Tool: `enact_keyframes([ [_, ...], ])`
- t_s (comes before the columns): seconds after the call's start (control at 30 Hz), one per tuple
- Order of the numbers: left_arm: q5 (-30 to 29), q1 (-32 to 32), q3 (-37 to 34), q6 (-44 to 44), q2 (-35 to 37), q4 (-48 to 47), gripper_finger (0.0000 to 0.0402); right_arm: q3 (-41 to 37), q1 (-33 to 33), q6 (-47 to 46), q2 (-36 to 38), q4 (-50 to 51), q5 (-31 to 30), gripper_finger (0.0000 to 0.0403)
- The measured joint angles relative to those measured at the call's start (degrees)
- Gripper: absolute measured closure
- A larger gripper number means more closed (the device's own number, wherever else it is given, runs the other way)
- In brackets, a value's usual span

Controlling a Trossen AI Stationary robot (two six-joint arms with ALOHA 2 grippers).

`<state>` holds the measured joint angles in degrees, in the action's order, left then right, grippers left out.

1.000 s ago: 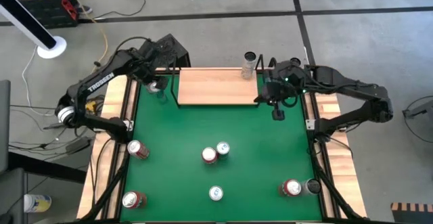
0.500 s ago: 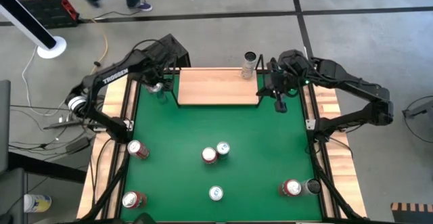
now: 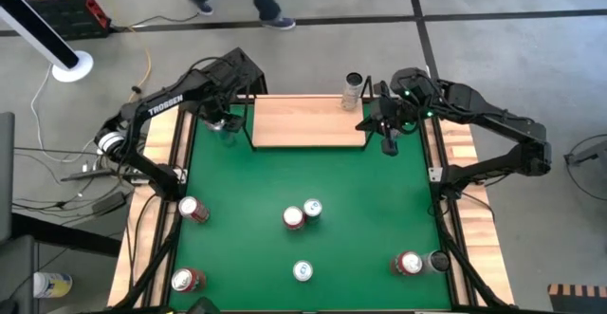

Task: Place canned beverage on shelf
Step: Put the top blue soda can on the shelf

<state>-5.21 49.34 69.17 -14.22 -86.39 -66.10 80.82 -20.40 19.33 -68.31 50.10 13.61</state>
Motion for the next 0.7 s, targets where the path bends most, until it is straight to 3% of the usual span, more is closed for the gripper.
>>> enact_keyframes([
  [0.4,-0.2,0.2,0.9,5.2,0.2,-1.0,0.0175,0.0,0.0,-2.9,0.0,-1.6,-0.2,0.0378],
  [0.7,0.0,-0.1,11.6,9.5,3.4,-12.3,0.0175,0.0,0.0,-5.0,0.0,-2.4,-0.2,0.0378],
])
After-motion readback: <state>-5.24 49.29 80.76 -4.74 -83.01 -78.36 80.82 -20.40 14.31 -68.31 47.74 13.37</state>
